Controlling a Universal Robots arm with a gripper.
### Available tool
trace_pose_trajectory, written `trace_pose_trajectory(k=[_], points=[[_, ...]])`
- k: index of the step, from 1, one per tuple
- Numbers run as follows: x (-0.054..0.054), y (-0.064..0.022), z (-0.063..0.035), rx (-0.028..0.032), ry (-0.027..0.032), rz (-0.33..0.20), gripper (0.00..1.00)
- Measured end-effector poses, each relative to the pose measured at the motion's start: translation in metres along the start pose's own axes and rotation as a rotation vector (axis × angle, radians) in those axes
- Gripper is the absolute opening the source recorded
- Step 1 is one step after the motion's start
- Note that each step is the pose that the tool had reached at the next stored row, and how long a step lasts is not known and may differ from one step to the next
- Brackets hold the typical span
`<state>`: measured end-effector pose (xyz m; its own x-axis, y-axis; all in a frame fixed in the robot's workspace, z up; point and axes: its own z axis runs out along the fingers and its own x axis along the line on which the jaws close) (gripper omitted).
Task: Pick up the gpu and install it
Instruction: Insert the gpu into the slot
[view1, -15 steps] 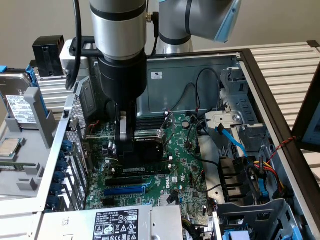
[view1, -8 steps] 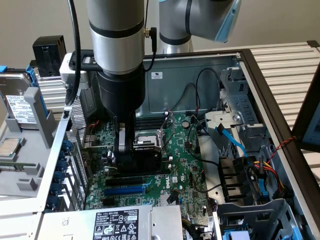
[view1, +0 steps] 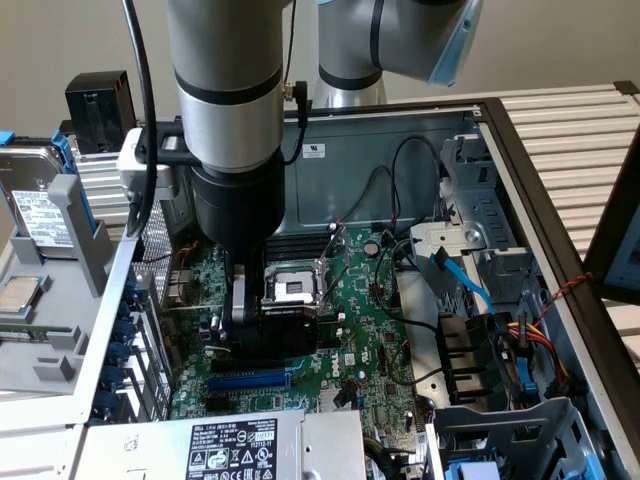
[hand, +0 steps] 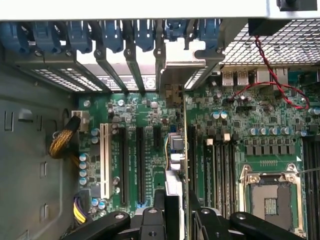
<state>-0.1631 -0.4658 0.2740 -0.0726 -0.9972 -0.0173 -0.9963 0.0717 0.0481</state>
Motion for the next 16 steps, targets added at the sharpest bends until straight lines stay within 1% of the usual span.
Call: trace_pose_trajectory(k=[2, 10, 16], points=[[0.0001, 0.0022, 0.0017, 0.0, -0.0001, 0.0, 0.28], [0.0001, 0.0022, 0.0025, -0.0001, 0.0001, 0.0, 0.28], [-0.0014, 0.0046, 0.0039, 0.0013, -0.0001, 0.0, 0.28]])
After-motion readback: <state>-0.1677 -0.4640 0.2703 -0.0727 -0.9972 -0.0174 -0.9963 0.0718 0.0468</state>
